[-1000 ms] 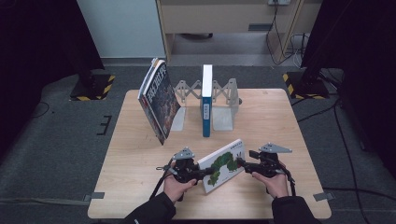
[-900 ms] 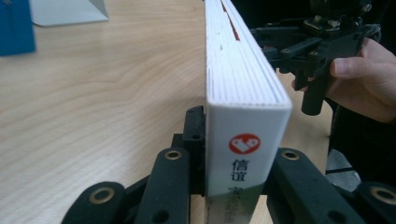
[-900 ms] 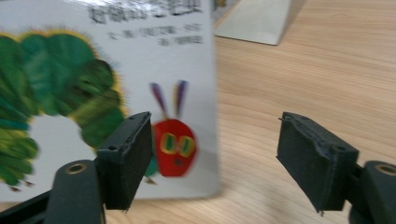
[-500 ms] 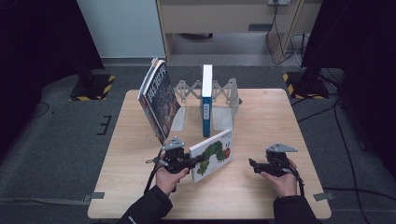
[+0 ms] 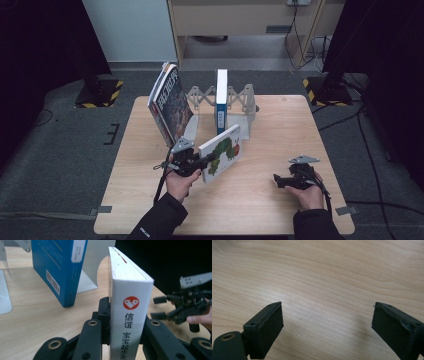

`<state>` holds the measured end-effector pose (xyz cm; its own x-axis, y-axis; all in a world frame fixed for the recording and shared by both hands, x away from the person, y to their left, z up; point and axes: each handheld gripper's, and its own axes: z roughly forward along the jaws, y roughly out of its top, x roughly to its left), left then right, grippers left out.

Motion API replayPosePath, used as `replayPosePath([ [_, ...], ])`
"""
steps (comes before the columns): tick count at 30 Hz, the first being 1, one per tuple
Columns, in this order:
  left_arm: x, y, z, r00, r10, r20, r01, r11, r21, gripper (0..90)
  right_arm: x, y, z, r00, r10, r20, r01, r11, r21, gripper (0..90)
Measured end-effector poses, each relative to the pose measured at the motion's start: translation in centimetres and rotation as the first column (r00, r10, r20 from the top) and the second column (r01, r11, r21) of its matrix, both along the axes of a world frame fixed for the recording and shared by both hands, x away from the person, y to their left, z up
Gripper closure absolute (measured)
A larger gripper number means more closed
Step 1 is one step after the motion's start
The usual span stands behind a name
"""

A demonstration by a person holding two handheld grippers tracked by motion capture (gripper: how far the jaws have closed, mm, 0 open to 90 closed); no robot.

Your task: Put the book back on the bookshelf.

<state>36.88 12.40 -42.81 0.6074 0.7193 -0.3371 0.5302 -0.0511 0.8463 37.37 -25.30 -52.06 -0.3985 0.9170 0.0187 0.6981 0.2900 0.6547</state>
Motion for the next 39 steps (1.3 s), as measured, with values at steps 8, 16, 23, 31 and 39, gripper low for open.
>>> replayPosePath([
  [8,0.6,-0.6,1.0,0.9993,0.028,0.024,-0.028,0.9996,-0.009,74.5,0.1,-0.1,-0.7,0.9991,0.004,-0.042,-0.006,0.999,-0.034,7.6],
  [16,1.5,-1.4,1.4,0.9973,0.055,0.049,-0.052,0.9970,-0.057,74.5,0.0,-0.1,-0.9,0.9996,0.003,-0.027,-0.003,0.999,-0.035,5.3],
  [23,2.1,-2.1,1.4,0.9932,0.089,0.074,-0.085,0.9945,-0.061,74.4,-0.2,-0.2,-1.2,1.0000,-0.003,0.004,0.003,1.000,-0.011,3.4],
  [31,3.0,-3.1,0.7,0.9898,0.116,0.082,-0.112,0.9925,-0.049,74.5,-0.5,-0.2,-1.7,0.9986,-0.012,0.051,0.011,1.000,0.010,0.7],
  [39,3.5,-4.0,0.7,0.9861,0.129,0.105,-0.126,0.9915,-0.030,74.4,-0.6,-0.2,-1.9,0.9977,-0.008,0.067,0.007,1.000,0.013,0.5],
])
